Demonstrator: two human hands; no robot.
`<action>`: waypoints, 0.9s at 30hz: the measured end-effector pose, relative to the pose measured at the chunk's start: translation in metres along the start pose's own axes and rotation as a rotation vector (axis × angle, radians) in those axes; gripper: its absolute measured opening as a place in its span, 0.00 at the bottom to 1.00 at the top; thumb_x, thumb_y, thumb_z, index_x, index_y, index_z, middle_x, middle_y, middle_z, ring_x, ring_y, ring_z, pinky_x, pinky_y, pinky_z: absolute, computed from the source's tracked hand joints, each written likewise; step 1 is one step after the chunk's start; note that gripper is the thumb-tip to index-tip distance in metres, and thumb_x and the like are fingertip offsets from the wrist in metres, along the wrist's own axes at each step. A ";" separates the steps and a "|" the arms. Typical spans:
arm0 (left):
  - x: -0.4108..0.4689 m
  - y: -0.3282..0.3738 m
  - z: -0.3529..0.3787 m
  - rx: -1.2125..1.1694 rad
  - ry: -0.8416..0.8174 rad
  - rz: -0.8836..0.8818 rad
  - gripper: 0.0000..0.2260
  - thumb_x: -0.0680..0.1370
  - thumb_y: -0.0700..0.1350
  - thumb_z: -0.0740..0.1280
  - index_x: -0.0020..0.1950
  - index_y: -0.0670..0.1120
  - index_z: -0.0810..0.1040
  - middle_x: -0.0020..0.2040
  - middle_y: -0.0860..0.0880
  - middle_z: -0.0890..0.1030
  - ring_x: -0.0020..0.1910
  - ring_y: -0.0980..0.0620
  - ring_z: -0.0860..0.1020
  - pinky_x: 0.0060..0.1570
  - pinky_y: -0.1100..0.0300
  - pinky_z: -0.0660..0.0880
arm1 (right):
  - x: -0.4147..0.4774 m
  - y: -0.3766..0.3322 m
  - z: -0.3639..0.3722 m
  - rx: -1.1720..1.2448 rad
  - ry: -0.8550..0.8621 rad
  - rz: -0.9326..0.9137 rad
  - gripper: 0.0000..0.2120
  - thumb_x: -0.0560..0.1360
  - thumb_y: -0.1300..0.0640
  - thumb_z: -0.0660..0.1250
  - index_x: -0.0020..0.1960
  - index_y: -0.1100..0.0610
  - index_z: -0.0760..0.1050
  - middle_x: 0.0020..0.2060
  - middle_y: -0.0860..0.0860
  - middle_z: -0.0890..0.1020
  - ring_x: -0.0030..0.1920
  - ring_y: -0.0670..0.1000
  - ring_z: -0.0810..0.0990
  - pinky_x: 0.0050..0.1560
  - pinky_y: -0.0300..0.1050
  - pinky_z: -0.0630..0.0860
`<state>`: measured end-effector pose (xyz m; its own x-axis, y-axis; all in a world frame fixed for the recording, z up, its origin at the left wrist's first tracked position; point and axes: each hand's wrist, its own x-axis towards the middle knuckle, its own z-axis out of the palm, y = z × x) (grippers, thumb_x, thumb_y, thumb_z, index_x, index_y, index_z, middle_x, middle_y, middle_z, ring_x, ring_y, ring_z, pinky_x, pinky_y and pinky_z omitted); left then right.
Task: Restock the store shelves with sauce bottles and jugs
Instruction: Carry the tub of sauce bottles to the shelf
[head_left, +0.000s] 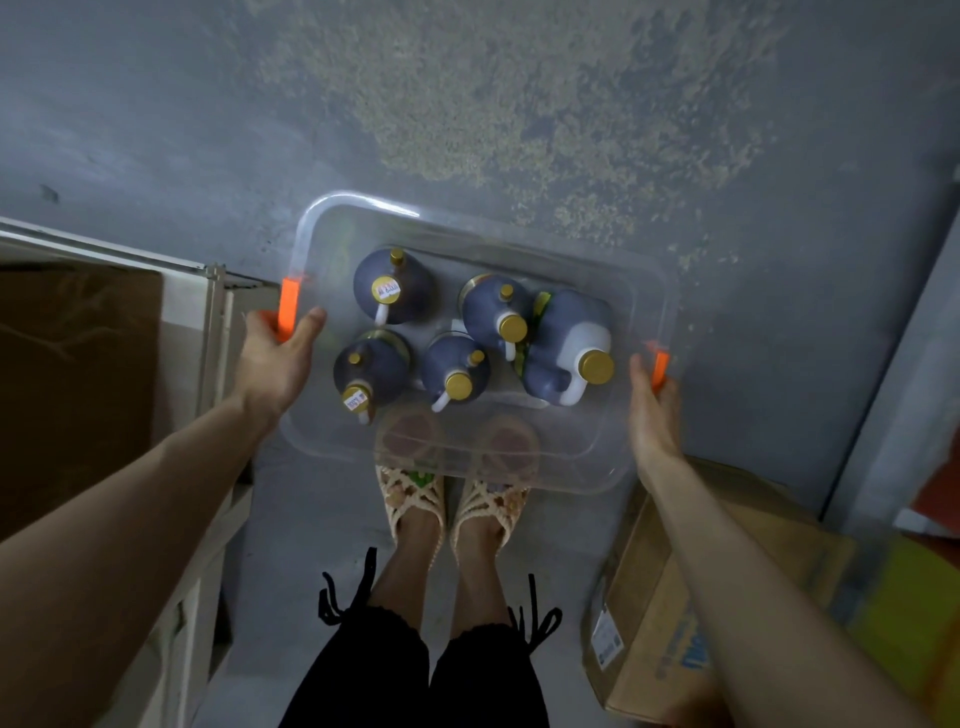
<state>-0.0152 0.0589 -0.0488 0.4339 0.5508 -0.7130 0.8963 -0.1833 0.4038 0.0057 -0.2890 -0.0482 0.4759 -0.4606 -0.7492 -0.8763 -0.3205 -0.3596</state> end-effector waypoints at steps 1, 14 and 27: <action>0.001 0.000 0.001 -0.038 -0.008 -0.009 0.19 0.77 0.57 0.65 0.53 0.41 0.71 0.40 0.46 0.73 0.43 0.48 0.72 0.46 0.53 0.69 | 0.002 0.000 0.000 0.016 0.001 0.001 0.25 0.80 0.42 0.58 0.73 0.51 0.63 0.69 0.55 0.69 0.68 0.56 0.68 0.70 0.54 0.64; -0.009 0.015 -0.007 -0.030 -0.014 -0.012 0.19 0.78 0.57 0.64 0.34 0.45 0.72 0.39 0.41 0.74 0.39 0.47 0.73 0.43 0.54 0.68 | 0.012 -0.008 -0.014 -0.041 0.000 0.035 0.29 0.75 0.32 0.57 0.54 0.58 0.71 0.48 0.55 0.76 0.53 0.59 0.77 0.59 0.62 0.74; -0.120 0.084 -0.078 -0.093 0.127 -0.166 0.33 0.71 0.72 0.60 0.41 0.40 0.77 0.42 0.39 0.77 0.43 0.43 0.76 0.52 0.46 0.75 | -0.075 -0.114 -0.114 -0.143 0.060 -0.153 0.25 0.78 0.36 0.57 0.42 0.58 0.72 0.44 0.61 0.80 0.48 0.63 0.79 0.54 0.63 0.75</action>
<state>0.0004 0.0407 0.1152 0.2610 0.6664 -0.6984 0.9396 -0.0093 0.3422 0.0784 -0.3122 0.1128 0.6099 -0.4443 -0.6562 -0.7760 -0.5028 -0.3807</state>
